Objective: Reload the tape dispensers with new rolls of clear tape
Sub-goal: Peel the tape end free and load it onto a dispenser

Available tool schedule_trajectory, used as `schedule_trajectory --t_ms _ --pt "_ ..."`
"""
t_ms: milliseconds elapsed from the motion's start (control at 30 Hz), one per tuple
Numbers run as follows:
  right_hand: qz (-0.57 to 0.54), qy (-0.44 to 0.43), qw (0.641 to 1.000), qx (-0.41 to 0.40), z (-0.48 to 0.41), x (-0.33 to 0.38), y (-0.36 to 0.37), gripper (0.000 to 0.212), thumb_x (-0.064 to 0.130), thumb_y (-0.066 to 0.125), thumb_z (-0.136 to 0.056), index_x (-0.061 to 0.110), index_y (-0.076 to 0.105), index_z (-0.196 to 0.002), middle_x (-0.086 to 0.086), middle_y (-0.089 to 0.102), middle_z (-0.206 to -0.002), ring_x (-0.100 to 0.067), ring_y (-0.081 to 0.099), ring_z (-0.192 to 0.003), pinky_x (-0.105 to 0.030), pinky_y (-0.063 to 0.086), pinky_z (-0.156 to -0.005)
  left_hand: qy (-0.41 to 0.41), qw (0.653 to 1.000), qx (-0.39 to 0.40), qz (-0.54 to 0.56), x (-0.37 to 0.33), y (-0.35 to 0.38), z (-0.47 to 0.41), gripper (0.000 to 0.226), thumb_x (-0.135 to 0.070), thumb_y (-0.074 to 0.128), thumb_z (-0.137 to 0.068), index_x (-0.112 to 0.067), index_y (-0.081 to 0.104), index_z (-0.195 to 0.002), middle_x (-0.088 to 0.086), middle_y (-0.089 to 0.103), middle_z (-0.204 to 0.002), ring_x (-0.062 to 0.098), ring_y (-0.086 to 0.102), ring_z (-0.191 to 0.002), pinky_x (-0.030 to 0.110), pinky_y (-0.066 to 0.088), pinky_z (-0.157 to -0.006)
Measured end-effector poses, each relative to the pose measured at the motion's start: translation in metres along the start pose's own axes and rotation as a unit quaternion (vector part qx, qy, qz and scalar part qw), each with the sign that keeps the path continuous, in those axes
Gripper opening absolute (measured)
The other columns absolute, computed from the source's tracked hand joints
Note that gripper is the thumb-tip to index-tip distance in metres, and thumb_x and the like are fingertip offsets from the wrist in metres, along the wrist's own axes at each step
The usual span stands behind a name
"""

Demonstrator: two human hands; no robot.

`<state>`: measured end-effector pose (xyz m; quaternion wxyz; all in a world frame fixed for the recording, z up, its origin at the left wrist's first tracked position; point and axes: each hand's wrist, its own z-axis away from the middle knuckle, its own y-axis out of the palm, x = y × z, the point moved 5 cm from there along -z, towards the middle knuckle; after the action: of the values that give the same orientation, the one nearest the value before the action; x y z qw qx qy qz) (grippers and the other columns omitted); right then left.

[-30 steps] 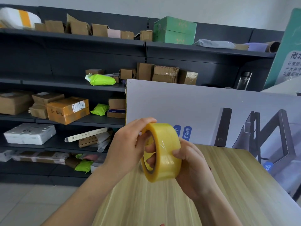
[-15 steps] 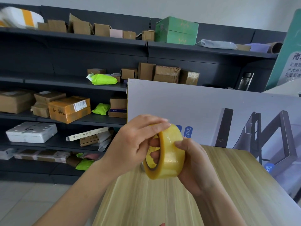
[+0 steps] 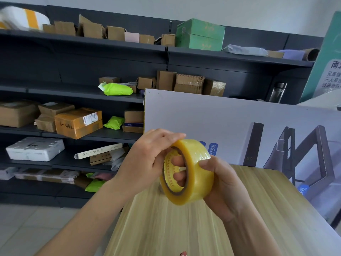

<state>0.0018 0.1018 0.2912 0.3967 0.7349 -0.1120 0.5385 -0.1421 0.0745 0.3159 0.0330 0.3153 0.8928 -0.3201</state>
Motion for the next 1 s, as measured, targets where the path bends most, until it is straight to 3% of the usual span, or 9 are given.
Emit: schedule_trajectory --t_ms 233,467,600,667,767,833,933,1000 --pt "0.056 -0.020 0.998 -0.036 0.002 0.001 0.002 0.040 0.031 0.063 -0.056 -0.001 0.069 -0.081 -0.016 0.069 -0.077 -0.022 0.058 -0.048 -0.035 0.053 -0.053 0.038 0.999 -0.007 -0.015 -0.011 -0.004 0.000 0.041 -0.012 0.039 -0.092 -0.025 0.056 -0.127 0.002 0.060 -0.112 0.019 0.055 -0.105 0.044 0.049 -0.085" --pt "0.084 -0.040 0.995 -0.035 0.003 0.003 0.006 0.041 0.031 0.061 -0.057 -0.003 0.061 -0.080 -0.016 0.064 -0.066 -0.024 0.057 -0.047 -0.033 0.053 -0.052 0.080 0.995 -0.019 -0.059 -0.019 -0.007 0.000 0.034 -0.017 0.040 -0.098 -0.024 0.054 -0.128 0.005 0.061 -0.115 0.021 0.055 -0.107 0.045 0.046 -0.086" --pt "0.113 -0.052 0.991 -0.050 0.003 0.004 0.006 0.028 0.021 0.055 -0.070 -0.003 0.062 -0.082 -0.018 0.066 -0.069 -0.025 0.058 -0.048 -0.036 0.053 -0.054 0.037 0.999 0.003 -0.003 -0.019 -0.009 0.000 0.037 -0.015 0.050 -0.089 -0.021 0.061 -0.124 0.000 0.058 -0.118 0.018 0.053 -0.113 0.048 0.045 -0.089" --pt "0.112 -0.050 0.991 -0.049 0.003 0.003 0.004 0.028 0.019 0.056 -0.070 -0.003 0.064 -0.087 -0.019 0.068 -0.072 -0.027 0.061 -0.054 -0.037 0.054 -0.055 -0.006 0.996 0.039 0.076 -0.020 -0.010 0.000 0.038 -0.030 0.051 -0.086 -0.021 0.064 -0.121 -0.005 0.054 -0.125 0.019 0.051 -0.118 0.044 0.044 -0.094" --pt "0.074 -0.052 0.996 -0.011 0.001 0.001 0.005 0.047 0.017 0.060 -0.061 -0.005 0.066 -0.103 -0.021 0.072 -0.094 -0.034 0.068 -0.080 -0.043 0.058 -0.070 -0.038 0.990 0.084 0.103 -0.020 -0.007 0.000 0.048 -0.059 0.053 -0.084 -0.030 0.061 -0.122 -0.016 0.054 -0.128 0.011 0.051 -0.121 0.029 0.045 -0.096" --pt "0.063 -0.058 0.996 0.004 0.001 -0.001 0.006 0.051 0.016 0.060 -0.061 -0.002 0.068 -0.108 -0.021 0.072 -0.104 -0.032 0.071 -0.088 -0.042 0.058 -0.074 -0.076 0.986 0.089 0.120 -0.015 -0.006 -0.002 0.046 -0.059 0.058 -0.079 -0.038 0.059 -0.120 -0.023 0.056 -0.124 0.004 0.050 -0.121 0.017 0.044 -0.094" --pt "0.063 -0.070 0.996 -0.007 0.002 -0.001 0.006 0.032 0.010 0.065 -0.063 0.006 0.076 -0.093 -0.017 0.074 -0.091 -0.028 0.073 -0.078 -0.033 0.058 -0.065 -0.100 0.979 0.086 0.152 -0.009 -0.009 -0.004 0.043 -0.058 0.061 -0.076 -0.041 0.062 -0.115 -0.022 0.060 -0.120 0.000 0.052 -0.118 0.013 0.043 -0.092" --pt "0.054 -0.070 0.996 -0.033 0.001 -0.002 0.005 0.024 0.008 0.058 -0.068 0.009 0.079 -0.081 -0.015 0.074 -0.080 -0.025 0.073 -0.069 -0.031 0.057 -0.058 -0.099 0.979 0.079 0.162 -0.007 -0.009 -0.003 0.045 -0.065 0.059 -0.075 -0.043 0.064 -0.113 -0.022 0.060 -0.120 0.001 0.053 -0.118 0.014 0.045 -0.092"
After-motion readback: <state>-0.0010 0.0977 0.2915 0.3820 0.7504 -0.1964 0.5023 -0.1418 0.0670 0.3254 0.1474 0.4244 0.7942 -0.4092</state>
